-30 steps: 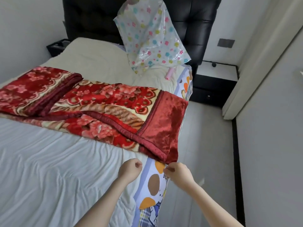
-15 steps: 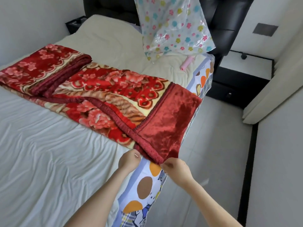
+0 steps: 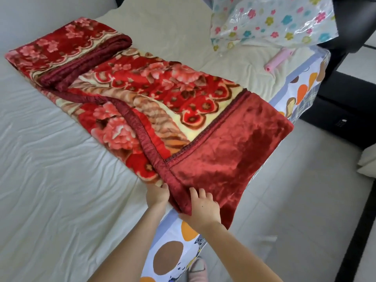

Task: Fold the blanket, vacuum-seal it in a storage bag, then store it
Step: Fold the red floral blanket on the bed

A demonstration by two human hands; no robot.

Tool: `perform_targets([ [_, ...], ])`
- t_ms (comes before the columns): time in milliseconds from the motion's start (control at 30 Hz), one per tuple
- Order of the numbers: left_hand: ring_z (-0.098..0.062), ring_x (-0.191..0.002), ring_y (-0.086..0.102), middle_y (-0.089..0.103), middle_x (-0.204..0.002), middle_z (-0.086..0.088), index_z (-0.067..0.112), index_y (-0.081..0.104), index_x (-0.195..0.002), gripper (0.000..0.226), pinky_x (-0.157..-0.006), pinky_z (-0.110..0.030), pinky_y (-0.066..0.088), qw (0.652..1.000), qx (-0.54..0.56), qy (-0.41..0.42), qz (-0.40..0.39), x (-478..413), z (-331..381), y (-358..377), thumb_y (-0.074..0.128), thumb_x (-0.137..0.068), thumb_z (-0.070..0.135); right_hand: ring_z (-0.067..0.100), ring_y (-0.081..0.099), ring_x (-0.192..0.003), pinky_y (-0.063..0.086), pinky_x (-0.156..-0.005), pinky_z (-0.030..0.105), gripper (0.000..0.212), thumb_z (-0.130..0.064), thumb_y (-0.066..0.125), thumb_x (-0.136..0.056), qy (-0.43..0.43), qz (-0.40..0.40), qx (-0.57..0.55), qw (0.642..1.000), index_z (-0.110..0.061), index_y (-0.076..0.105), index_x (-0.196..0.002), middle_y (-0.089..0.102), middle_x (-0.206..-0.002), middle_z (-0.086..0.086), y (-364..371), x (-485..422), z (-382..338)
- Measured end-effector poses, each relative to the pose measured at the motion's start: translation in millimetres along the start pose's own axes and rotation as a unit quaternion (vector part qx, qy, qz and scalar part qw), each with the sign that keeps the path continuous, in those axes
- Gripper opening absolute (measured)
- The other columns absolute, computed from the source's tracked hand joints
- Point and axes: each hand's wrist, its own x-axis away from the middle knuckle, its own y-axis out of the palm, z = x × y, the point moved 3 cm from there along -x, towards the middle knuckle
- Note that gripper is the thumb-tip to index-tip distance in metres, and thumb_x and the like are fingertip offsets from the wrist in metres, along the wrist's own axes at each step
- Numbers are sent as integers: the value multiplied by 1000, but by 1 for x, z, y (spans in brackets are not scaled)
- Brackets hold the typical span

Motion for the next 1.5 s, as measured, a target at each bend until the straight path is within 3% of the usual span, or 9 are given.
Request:
perform_targets([
  [133, -28, -86, 66, 69, -100, -8, 12, 55, -111, 47, -78, -49, 57, 989, 120, -76, 28, -41, -21, 11, 60, -69, 33, 32, 53, -91, 51, -69, 41, 98, -48, 78, -65, 10, 10, 84, 996, -18, 31, -146, 50, -110, 16, 25, -43, -17],
  [333, -24, -70, 55, 60, -82, -8, 10, 53, -98, 21, -61, -32, 48, 964, 211, -162, -3, -31, -17, 7, 66, -83, 18, 21, 51, -46, 35, -32, 23, 60, -8, 78, -15, -182, 95, 127, 971, -20, 67, -72, 55, -63, 0, 1, -25, 31],
  [533, -22, -71, 59, 61, -83, -10, 8, 54, -96, 8, -64, -32, 52, 953, 230, -194, -37, -29, -20, 7, 54, -90, 13, 15, 53, -48, 34, -34, 19, 68, -20, 82, -13, -220, -40, 165, 961, -26, 72, -80, 57, -65, -8, 0, 14, 79],
  [700, -18, -66, 56, 59, -79, -7, 10, 55, -91, 30, -66, -30, 51, 934, 300, -193, -20, -14, -21, 8, 47, -97, 38, 29, 55, -91, 42, -56, 33, 90, -29, 79, -63, -222, -134, 232, 938, -21, 39, -143, 55, -113, 9, 25, -15, 80],
  [867, -16, -70, 57, 60, -72, 1, 12, 57, -84, 41, -64, -30, 47, 949, 275, -152, -41, 28, -36, 32, 64, -81, 52, 11, 58, -100, 45, -82, 24, 49, -60, 58, -80, -18, -172, -128, 977, -36, 59, -123, 61, -112, -13, 13, 7, 131],
  [1033, -10, -94, 65, 68, -105, 2, 13, 59, -115, 61, -84, -23, 54, 954, 242, -143, -105, 64, -42, 69, 86, -61, 24, 25, 54, -101, 47, -90, 44, 50, -43, 66, -85, 374, -161, -501, 764, -9, 50, -119, 55, -110, 9, 25, -7, 161],
  [1133, -20, -96, 67, 70, -105, -4, 13, 63, -114, 81, -91, -40, 53, 954, 221, -184, -85, 84, -43, 76, 86, -39, 36, 29, 49, -111, 41, -95, 48, 60, -48, 69, -80, 434, -218, -549, 680, -9, 47, -120, 49, -123, 13, 34, 11, 151],
  [1333, -22, -73, 65, 68, -89, -8, 11, 60, -99, 26, -57, -31, 56, 921, 300, -230, -92, 112, 26, 52, 74, -78, 17, 38, 63, -106, 53, -85, 53, 68, -55, 54, -83, 339, -243, -821, 390, 1, 59, -121, 60, -124, 23, 4, 23, 124],
  [1500, -19, -69, 57, 57, -80, -7, 11, 53, -87, 16, -51, -35, 49, 905, 313, -255, -133, 123, 89, 21, 66, -86, 19, 34, 71, -80, 57, -61, 52, 43, -37, 78, -65, 293, -148, -870, 369, -2, 76, -90, 71, -99, 18, -71, 5, 133],
])
